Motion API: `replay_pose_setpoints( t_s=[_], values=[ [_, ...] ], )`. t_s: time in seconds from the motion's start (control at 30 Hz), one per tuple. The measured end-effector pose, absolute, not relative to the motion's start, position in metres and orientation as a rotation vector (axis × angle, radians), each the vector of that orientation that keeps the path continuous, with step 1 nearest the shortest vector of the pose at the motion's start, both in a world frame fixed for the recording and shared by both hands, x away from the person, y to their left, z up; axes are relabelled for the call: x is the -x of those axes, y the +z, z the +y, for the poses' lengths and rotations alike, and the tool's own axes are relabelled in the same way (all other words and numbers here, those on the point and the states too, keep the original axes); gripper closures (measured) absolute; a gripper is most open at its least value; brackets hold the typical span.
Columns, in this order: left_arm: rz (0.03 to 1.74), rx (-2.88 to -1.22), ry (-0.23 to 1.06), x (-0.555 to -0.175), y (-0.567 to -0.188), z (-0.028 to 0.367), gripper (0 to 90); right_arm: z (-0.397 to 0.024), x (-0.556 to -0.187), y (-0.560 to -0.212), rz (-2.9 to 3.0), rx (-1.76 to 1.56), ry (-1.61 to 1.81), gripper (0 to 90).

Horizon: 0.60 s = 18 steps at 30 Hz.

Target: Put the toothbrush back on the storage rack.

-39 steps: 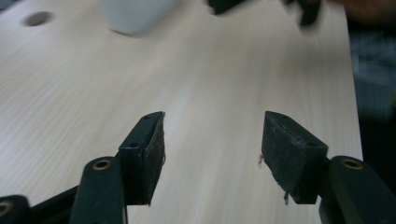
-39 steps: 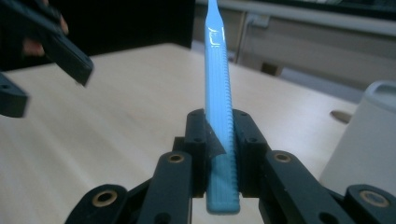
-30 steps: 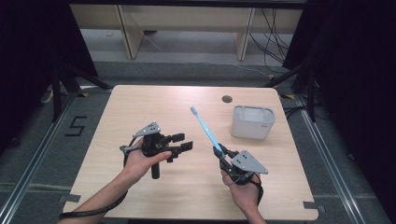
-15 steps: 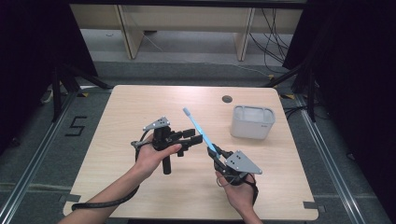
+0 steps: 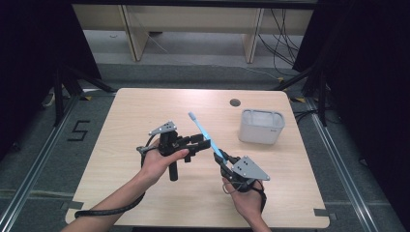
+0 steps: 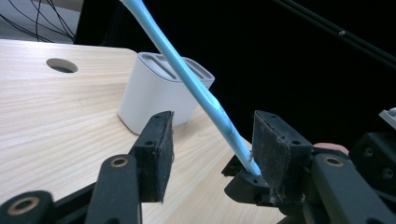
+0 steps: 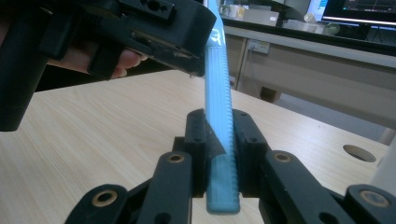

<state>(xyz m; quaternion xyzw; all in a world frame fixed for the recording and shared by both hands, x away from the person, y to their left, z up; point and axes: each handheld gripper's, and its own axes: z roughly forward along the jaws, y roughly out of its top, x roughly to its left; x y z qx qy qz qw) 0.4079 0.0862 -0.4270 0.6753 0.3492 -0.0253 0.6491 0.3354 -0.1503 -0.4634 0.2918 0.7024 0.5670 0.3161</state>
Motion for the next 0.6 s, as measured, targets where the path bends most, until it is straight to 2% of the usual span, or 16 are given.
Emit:
replay_pose_setpoints(
  t_s=[0.33, 0.6],
  values=[
    [0.801, -1.508, -0.083, -0.4095, -0.4272, 0.0805, 55.4, -0.1481, -0.3344, -0.4647, 1.849, -0.76, 1.478, 78.6],
    [0.778, -1.492, -0.069, -0.4087, -0.425, 0.081, 72.9, -0.1448, -0.3347, -0.4668, 1.862, -0.747, 1.483, 78.2]
  ],
)
